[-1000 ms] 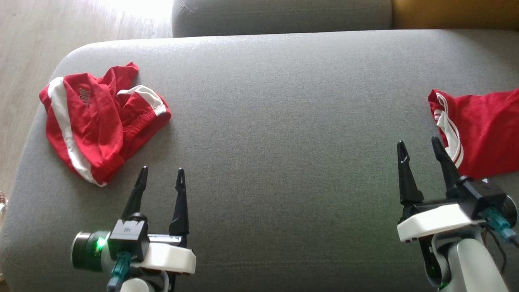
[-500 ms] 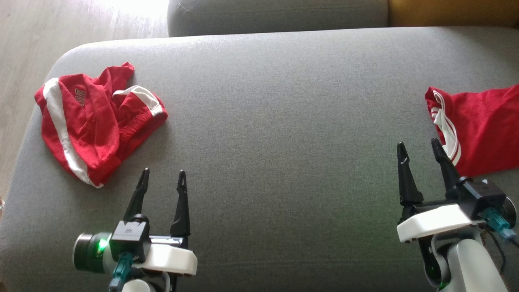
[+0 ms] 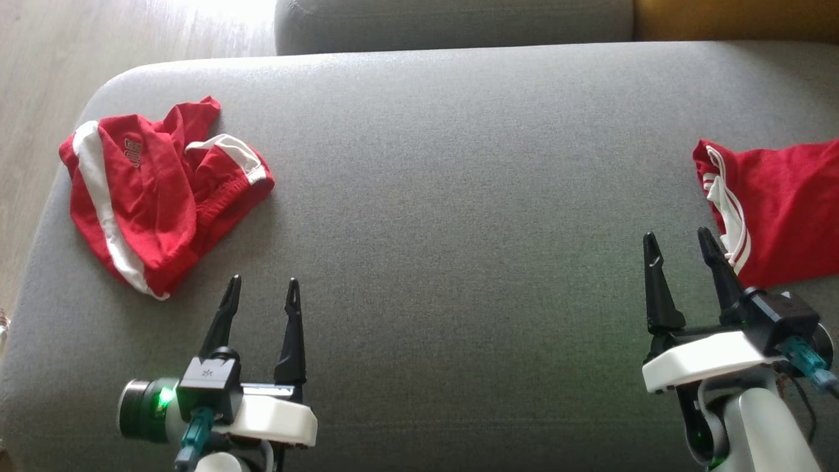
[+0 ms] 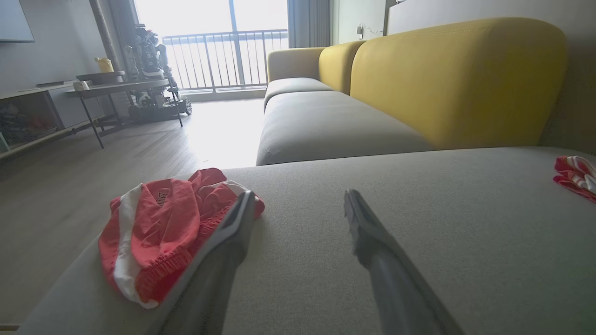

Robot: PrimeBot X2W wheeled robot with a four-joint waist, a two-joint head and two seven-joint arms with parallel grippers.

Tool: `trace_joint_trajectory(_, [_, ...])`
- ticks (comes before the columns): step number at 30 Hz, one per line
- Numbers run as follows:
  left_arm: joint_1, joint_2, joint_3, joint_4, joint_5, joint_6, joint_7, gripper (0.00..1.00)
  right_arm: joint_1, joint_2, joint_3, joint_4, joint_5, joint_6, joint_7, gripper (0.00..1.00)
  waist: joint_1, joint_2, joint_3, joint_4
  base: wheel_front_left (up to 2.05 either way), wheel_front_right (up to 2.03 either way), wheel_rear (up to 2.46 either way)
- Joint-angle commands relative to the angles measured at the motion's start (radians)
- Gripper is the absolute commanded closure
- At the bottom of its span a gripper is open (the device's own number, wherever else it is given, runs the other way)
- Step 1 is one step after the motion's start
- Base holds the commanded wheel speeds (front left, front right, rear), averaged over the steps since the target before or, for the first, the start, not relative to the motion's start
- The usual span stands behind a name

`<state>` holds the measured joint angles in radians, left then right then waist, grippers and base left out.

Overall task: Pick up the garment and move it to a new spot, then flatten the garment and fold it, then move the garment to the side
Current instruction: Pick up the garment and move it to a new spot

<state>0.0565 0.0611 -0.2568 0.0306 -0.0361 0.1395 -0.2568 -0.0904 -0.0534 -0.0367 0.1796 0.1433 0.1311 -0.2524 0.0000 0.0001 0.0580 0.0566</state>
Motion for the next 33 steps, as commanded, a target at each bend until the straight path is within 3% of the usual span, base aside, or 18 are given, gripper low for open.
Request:
trace_joint_trajectory(1, [-0.040,-0.004,0.034,-0.029,0.012,-0.003,-0.005,0.00,-0.030,0.003,0.017,-0.030,0.007,0.000,-0.009,0.00,0.0000,-0.0001,0.002,0.002,0.00,0.00,0.00])
trace_joint_trajectory(9, [-0.055,-0.006,0.030,-0.024,0.012,-0.008,-0.005,0.00,-0.028,0.003,0.013,-0.034,0.014,0.000,-0.009,0.00,0.0000,-0.0001,0.023,0.036,0.00,0.00,0.00])
trace_joint_trajectory(25, [-0.049,0.017,0.076,-0.041,0.018,-0.006,-0.005,0.00,-0.009,0.003,0.090,-0.035,0.038,0.000,-0.009,0.00,0.0000,-0.0001,-0.001,0.279,0.00,0.00,0.00])
trace_joint_trajectory(33, [-0.016,0.017,0.089,-0.068,0.018,-0.003,-0.005,0.00,0.008,0.003,0.112,-0.038,0.042,0.000,-0.009,0.00,0.0000,-0.0001,-0.017,0.358,0.00,0.00,0.00])
